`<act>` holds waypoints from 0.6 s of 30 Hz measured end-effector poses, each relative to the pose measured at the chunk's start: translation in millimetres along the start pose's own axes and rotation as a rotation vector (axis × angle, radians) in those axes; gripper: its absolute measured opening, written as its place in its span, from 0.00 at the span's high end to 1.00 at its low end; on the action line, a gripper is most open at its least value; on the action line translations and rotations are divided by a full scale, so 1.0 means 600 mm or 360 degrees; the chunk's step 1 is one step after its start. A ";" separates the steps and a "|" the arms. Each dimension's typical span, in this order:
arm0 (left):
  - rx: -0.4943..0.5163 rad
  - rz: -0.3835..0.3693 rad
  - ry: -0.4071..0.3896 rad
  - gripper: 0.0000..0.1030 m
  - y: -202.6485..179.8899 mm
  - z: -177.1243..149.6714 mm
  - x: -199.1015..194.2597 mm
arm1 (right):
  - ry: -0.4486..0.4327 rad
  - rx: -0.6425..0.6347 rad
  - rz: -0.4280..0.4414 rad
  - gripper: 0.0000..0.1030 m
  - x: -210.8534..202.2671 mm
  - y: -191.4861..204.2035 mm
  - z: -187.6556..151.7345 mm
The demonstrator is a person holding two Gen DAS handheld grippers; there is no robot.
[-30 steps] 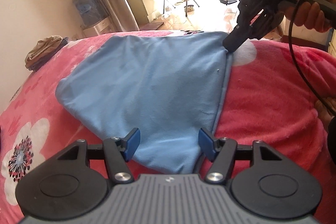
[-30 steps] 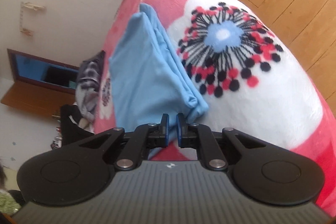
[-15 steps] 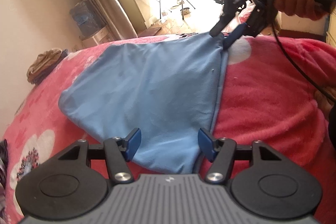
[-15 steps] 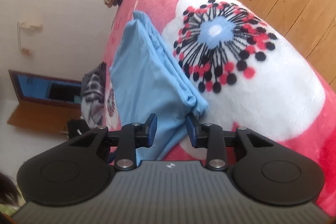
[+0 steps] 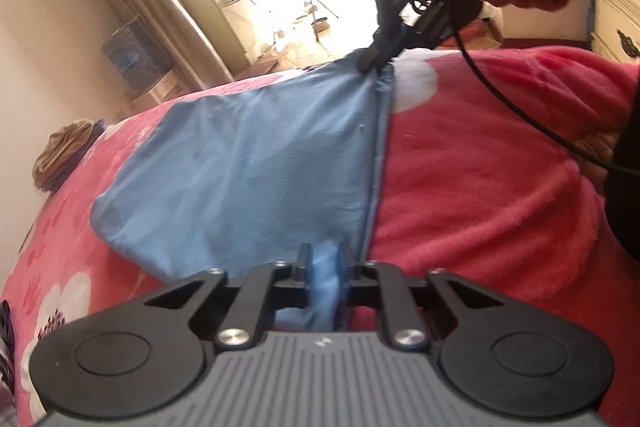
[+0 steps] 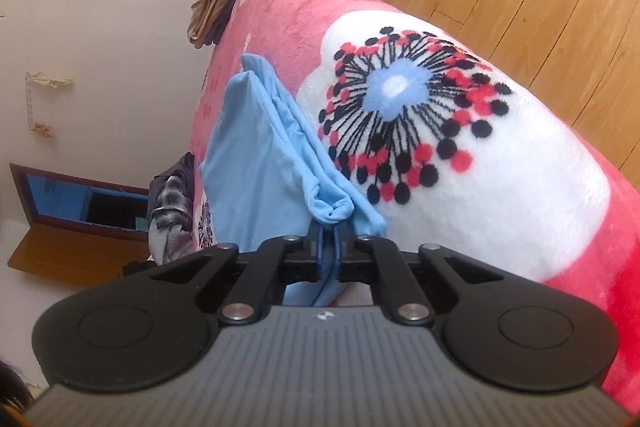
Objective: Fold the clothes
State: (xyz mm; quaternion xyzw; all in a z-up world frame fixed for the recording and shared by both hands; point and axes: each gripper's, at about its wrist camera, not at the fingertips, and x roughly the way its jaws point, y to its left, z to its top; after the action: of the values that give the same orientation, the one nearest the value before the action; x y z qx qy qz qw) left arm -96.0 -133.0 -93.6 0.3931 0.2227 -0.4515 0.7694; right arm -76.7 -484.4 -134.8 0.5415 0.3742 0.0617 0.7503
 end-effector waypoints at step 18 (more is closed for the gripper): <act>-0.0053 -0.0037 0.0049 0.66 0.013 -0.016 -0.013 | 0.0003 0.0088 -0.0002 0.98 0.002 -0.007 -0.002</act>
State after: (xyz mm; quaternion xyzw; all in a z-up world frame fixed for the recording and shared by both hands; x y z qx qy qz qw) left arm -92.9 -118.9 -90.6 0.3845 0.2464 -0.4506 0.7671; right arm -77.6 -484.5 -139.0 0.5618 0.3769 0.0513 0.7346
